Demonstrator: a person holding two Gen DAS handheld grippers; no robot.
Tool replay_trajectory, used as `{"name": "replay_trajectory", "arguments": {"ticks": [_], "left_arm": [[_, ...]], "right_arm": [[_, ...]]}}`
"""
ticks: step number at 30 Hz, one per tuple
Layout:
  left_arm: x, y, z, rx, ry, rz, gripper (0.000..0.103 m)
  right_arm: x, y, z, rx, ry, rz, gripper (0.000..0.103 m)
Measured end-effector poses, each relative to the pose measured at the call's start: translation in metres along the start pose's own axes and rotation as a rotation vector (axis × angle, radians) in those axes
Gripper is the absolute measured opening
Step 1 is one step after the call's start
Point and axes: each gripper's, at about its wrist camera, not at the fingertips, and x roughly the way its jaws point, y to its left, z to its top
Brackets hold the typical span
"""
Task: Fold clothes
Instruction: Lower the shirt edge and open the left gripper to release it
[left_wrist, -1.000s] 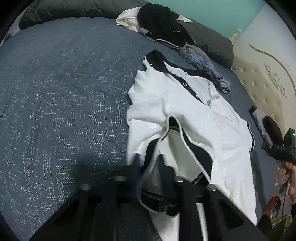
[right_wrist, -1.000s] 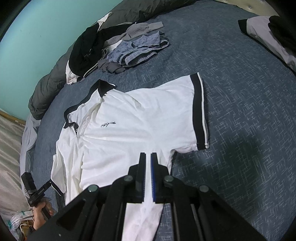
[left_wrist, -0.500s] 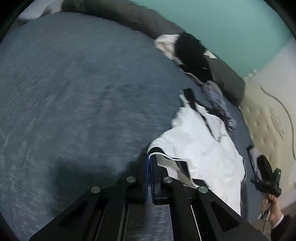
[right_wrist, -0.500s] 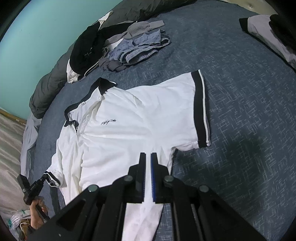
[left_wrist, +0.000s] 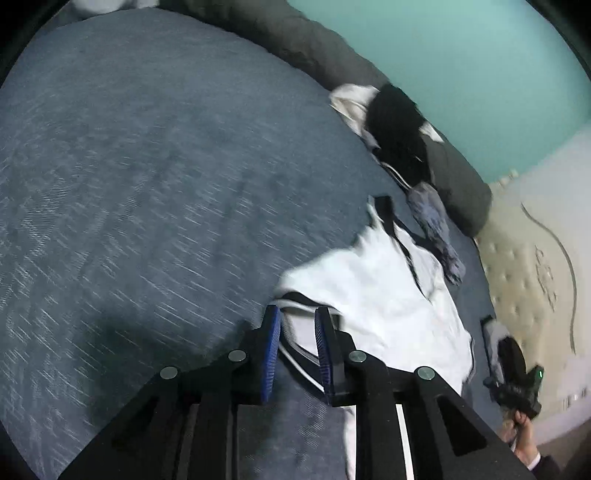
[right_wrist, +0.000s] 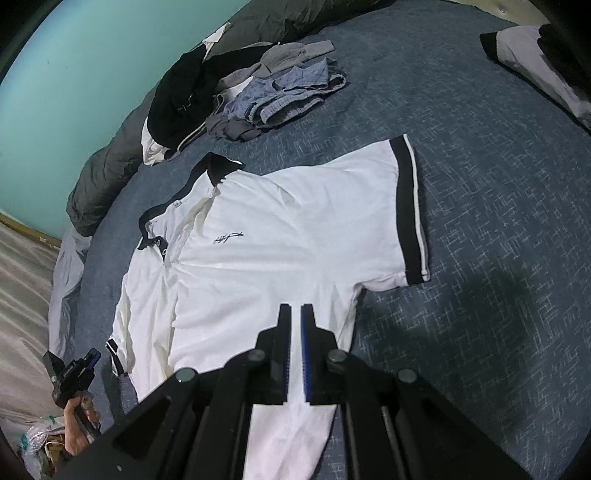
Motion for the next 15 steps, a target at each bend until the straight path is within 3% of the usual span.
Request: {"name": "replay_trajectory", "arguments": {"ticks": [6,10,15], "left_arm": [[0.020,-0.024,-0.016,0.049,0.041,0.021,0.029],[0.032,-0.035,-0.016,0.067,0.044,0.051,0.030],[0.045,-0.037,-0.015,0.067,0.048,0.091,0.030]], "right_arm": [[0.008,0.012,-0.012,-0.051,0.013,0.016,0.005],[0.020,0.025,-0.020,-0.077,0.020,0.057,0.028],[0.039,0.049,-0.029,-0.129,0.012,0.095,0.031]]}}
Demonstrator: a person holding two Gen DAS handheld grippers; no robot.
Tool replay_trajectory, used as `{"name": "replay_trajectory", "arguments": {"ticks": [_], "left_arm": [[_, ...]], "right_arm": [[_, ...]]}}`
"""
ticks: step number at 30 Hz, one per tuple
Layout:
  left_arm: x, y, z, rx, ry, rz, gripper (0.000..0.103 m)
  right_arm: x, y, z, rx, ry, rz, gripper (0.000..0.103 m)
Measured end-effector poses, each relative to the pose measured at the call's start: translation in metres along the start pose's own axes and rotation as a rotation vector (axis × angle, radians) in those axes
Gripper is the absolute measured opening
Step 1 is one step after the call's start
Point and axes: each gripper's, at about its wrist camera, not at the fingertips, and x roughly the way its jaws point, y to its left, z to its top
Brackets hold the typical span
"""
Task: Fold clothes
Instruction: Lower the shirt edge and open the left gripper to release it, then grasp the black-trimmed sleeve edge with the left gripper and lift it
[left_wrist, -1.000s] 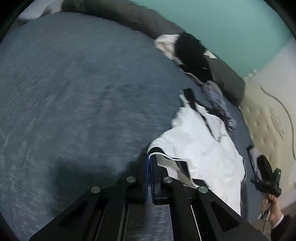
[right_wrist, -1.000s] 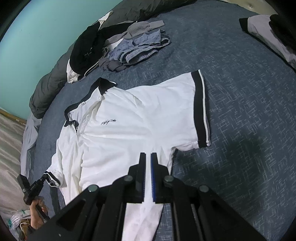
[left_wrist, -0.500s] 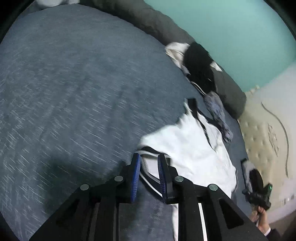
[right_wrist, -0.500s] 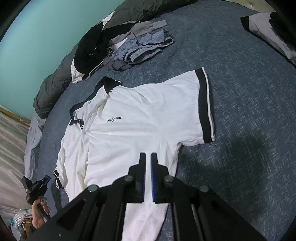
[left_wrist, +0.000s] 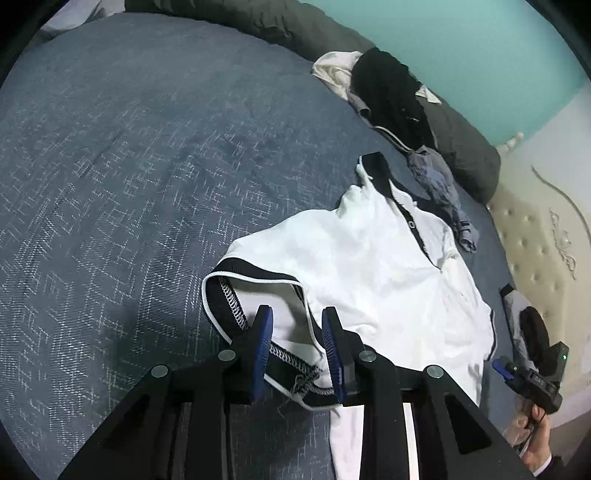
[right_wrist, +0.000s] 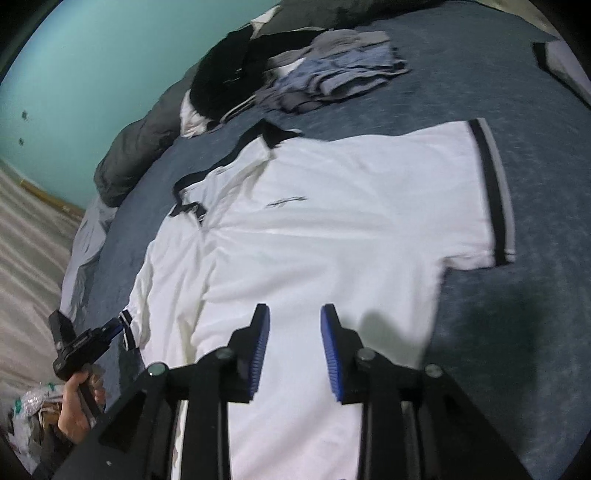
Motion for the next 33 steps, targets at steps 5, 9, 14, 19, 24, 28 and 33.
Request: {"name": "replay_trajectory", "arguments": {"ticks": [5,9,14,19,24,28,33], "left_arm": [[0.005,-0.005,0.000,0.037,-0.018,0.046,0.030],[0.008,-0.007,0.002,0.041,-0.016,0.050,0.029],[0.012,-0.008,0.007,0.030,-0.015,0.047,0.025],[0.008,-0.010,0.014,0.050,-0.016,0.068,0.007],[-0.016,-0.002,0.025,0.050,-0.059,0.091,0.004],[-0.037,0.017,0.040,0.004,-0.095,0.112,0.004],[-0.046,0.040,0.056,-0.041,-0.113,0.141,0.003]], "right_arm": [[0.020,0.019,-0.012,-0.033,-0.007,0.007,0.048],[0.030,0.026,-0.018,-0.056,-0.006,-0.007,0.050],[0.036,0.028,-0.017,-0.082,-0.032,0.023,0.050],[0.042,0.031,-0.016,-0.108,-0.029,0.072,0.050],[0.047,0.030,-0.015,-0.095,-0.027,0.125,0.051],[0.049,0.030,-0.009,-0.093,-0.027,0.127,0.051],[0.051,0.023,-0.002,-0.067,-0.041,0.136,0.051]]}}
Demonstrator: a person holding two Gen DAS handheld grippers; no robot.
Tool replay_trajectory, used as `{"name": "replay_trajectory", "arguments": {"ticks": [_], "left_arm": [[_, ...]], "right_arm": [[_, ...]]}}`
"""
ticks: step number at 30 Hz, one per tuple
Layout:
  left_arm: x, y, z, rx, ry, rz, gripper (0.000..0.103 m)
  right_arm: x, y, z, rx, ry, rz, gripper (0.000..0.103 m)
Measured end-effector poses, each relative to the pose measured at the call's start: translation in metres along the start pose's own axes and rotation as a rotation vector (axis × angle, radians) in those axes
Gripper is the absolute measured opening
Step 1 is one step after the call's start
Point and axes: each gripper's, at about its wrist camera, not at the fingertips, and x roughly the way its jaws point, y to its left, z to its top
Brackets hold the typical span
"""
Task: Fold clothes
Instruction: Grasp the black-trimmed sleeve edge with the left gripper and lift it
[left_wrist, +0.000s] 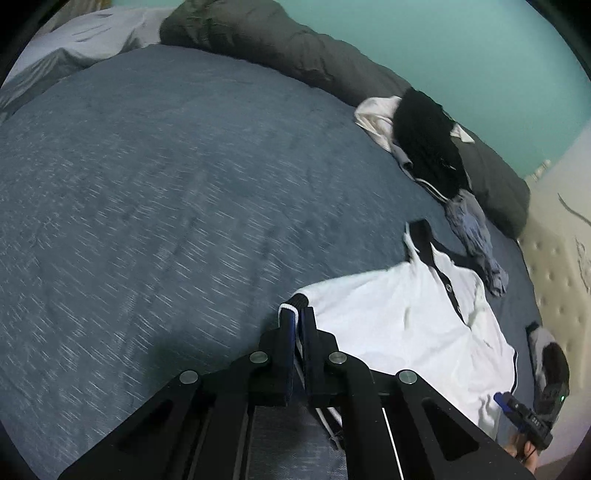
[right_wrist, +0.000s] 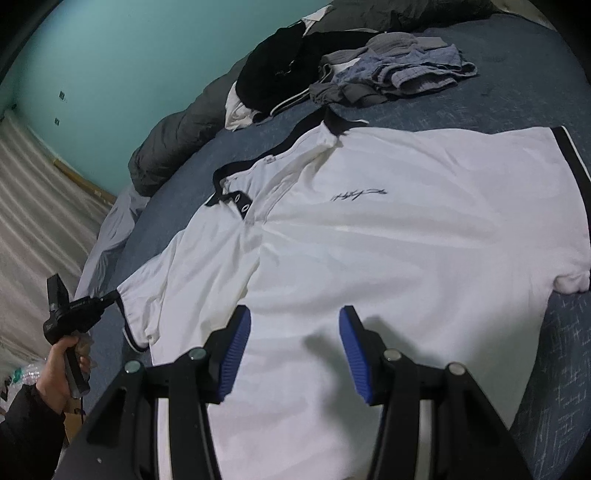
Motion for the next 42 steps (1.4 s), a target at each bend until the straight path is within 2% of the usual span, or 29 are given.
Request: {"name": "replay_trajectory", "arguments": {"ticks": [9,13,16,20,23,31,37,39,40,41,42], "left_arm": [[0.026,0.014,0.020,-0.043,0.028,0.015,0.002],[0.042,0.016,0.015,-0.067,0.085,0.007,0.002],[0.040,0.018,0.009,-0.092,0.088,-0.012,0.008],[0.023,0.018,-0.005,-0.103,0.073,-0.055,0.033],[0.016,0.017,-0.021,-0.124,0.090,-0.113,0.034],[0.020,-0.008,-0.064,-0.097,0.154,-0.160,0.034],[0.027,-0.015,-0.077,-0.086,0.170,-0.143,0.032],[0.024,-0.017,-0.078,-0.081,0.156,-0.117,0.022],[0.022,-0.016,-0.076,-0.088,0.145,-0.108,0.011],[0.020,-0.016,-0.075,-0.091,0.138,-0.104,0.004],[0.017,-0.016,-0.073,-0.086,0.131,-0.099,0.003]], "right_arm": [[0.004,-0.010,0.000,0.020,0.021,0.010,0.051],[0.005,-0.016,0.001,0.043,0.018,0.019,0.051],[0.006,-0.017,0.000,0.038,0.023,0.005,0.051],[0.004,-0.018,0.000,0.041,0.021,0.012,0.051],[0.002,-0.017,0.001,0.039,0.012,0.017,0.051],[-0.002,-0.015,0.002,0.050,-0.001,0.027,0.051],[-0.006,-0.018,0.004,0.071,-0.011,0.032,0.051],[-0.006,-0.021,0.005,0.082,-0.010,0.032,0.051],[-0.006,-0.022,0.005,0.089,-0.009,0.033,0.051],[-0.006,-0.024,0.005,0.095,-0.007,0.034,0.051],[-0.005,-0.025,0.005,0.101,-0.004,0.034,0.051]]}}
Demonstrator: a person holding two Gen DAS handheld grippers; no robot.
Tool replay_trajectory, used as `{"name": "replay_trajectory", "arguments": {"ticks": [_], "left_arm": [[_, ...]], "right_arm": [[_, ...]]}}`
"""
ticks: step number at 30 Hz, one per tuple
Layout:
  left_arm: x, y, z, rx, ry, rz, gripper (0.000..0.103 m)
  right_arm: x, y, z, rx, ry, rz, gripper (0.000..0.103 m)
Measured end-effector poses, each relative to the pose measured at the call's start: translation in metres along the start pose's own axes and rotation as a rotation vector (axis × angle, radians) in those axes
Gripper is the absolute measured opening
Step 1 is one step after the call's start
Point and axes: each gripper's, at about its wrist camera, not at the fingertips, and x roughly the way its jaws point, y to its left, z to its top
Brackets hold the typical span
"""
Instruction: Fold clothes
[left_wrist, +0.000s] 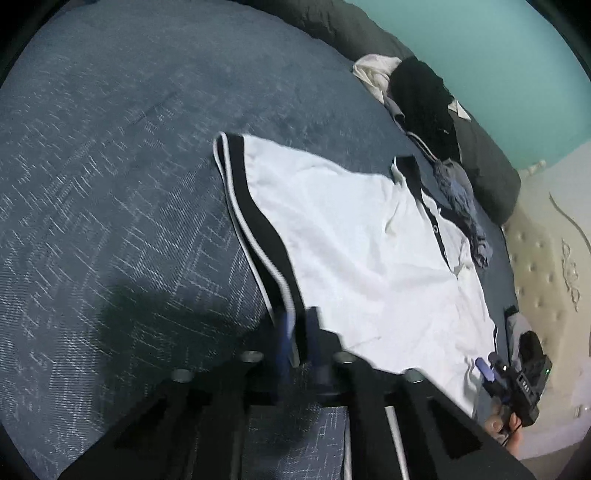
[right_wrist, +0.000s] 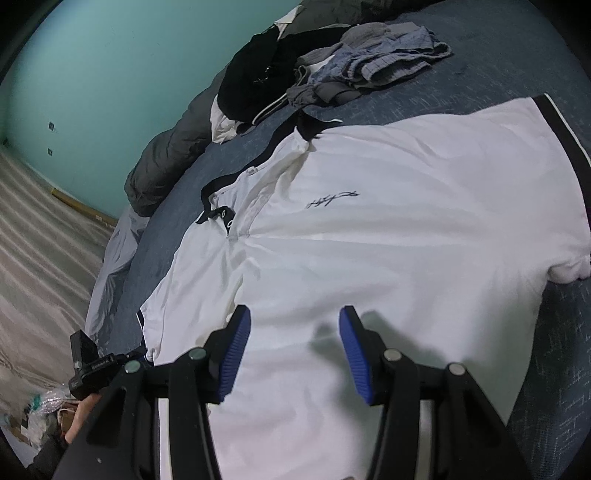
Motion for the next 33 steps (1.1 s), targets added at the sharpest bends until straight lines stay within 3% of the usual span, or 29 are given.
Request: {"name": "replay_trajectory", "arguments": {"ticks": [11,16,22,30,33], "left_arm": [[-0.025,0.017,0.008,-0.012,-0.027,0.007,0.001],[-0.013,0.029,0.007,-0.051,0.000,0.024,0.001],[0.002,0.017,0.008,-0.005,0.034,0.024,0.002],[-0.010,0.034,0.052,-0.073,-0.084,0.071,0.018],[-0.009,0.044,0.071,-0.111,-0.113,0.089,0.032]], "right_arm": [[-0.001,-0.001,-0.001,0.002,0.004,0.005,0.051],[-0.001,0.003,-0.002,-0.021,0.009,0.004,0.051],[-0.002,0.004,-0.001,-0.037,0.011,-0.002,0.051],[0.000,0.002,0.000,-0.036,0.015,-0.004,0.051],[0.003,0.002,-0.001,-0.039,0.022,-0.007,0.051]]}}
